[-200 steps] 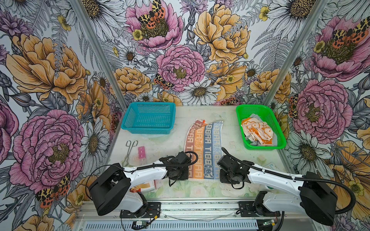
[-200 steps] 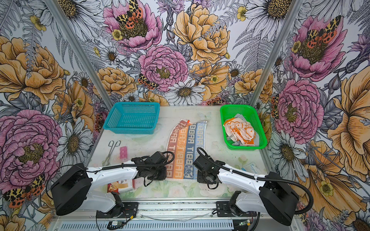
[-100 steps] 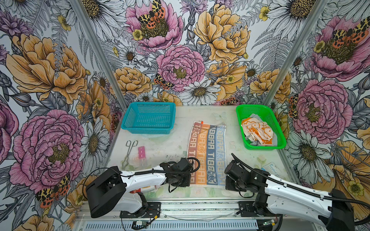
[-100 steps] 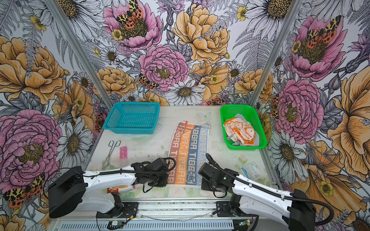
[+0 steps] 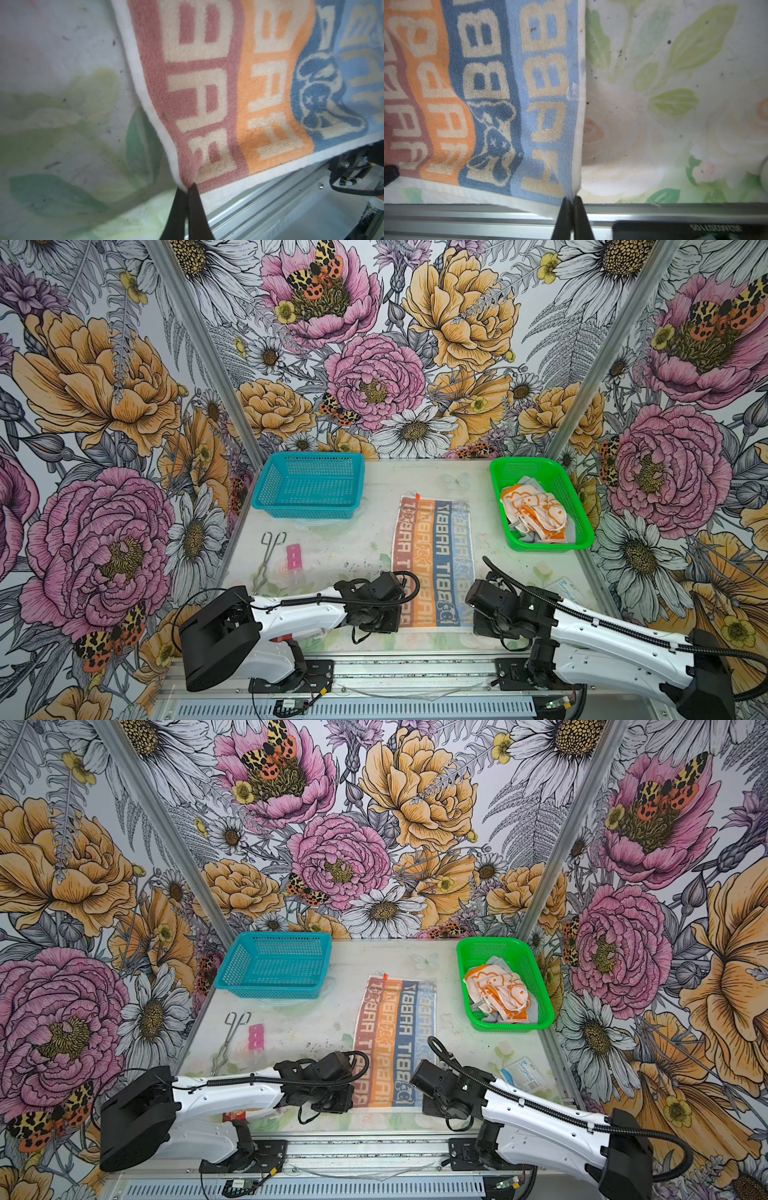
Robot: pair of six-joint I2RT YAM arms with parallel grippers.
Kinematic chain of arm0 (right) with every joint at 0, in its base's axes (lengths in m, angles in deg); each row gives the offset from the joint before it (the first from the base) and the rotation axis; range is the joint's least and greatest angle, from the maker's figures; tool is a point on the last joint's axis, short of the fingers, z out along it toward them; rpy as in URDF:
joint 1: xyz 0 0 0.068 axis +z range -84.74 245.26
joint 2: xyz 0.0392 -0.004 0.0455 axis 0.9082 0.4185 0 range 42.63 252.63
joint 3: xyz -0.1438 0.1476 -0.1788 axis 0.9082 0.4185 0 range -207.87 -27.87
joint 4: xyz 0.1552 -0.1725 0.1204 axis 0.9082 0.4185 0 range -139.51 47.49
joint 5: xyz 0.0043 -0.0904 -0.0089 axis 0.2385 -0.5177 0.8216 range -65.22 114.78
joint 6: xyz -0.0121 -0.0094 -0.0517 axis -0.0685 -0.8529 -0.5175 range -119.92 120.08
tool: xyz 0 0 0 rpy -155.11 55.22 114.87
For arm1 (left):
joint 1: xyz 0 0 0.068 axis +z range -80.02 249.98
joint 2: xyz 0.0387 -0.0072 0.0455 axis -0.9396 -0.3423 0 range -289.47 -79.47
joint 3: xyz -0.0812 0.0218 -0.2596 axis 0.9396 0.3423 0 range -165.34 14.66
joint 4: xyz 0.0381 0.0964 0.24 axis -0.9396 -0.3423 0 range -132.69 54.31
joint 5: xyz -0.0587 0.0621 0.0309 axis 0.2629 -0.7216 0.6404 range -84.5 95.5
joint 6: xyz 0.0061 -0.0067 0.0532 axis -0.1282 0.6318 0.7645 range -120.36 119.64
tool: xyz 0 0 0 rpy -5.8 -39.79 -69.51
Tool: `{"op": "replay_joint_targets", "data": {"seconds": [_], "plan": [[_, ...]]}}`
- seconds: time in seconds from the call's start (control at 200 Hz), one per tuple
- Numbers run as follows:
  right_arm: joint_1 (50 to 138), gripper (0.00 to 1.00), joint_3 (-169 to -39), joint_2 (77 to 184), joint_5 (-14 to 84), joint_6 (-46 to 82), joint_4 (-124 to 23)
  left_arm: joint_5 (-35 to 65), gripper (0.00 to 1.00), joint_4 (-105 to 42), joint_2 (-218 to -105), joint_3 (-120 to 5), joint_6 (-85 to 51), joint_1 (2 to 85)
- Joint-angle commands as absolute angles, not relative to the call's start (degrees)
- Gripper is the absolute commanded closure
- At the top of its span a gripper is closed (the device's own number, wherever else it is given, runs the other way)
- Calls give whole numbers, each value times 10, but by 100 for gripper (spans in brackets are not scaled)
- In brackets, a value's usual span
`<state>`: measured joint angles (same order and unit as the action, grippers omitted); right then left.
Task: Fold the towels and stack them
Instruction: 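Grasp the towel's near edge corners with both grippers, then fold the near edge over toward the far edge with both grippers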
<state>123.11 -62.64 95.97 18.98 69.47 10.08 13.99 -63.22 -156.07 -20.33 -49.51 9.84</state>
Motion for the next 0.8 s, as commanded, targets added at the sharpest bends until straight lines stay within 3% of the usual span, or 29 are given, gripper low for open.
{"op": "replay_joint_targets", "data": {"seconds": [0.0, 0.21, 0.365, 0.58, 0.796], "plan": [[1232, 100, -635, 948, 174, 688, 134, 146, 100, -657, -1557, -213, -492, 101], [1218, 100, -651, 908, 167, 680, 135, 176, 100, -675, -1503, -241, -478, 128], [1134, 100, -727, 959, 157, 586, 133, 230, 100, -681, -1507, -315, -415, 203], [986, 100, -845, 1070, 167, 425, 91, 279, 100, -689, -1619, -453, -317, 323], [864, 100, -963, 1209, 224, 312, 32, 286, 100, -710, -1777, -636, -264, 391]]}}
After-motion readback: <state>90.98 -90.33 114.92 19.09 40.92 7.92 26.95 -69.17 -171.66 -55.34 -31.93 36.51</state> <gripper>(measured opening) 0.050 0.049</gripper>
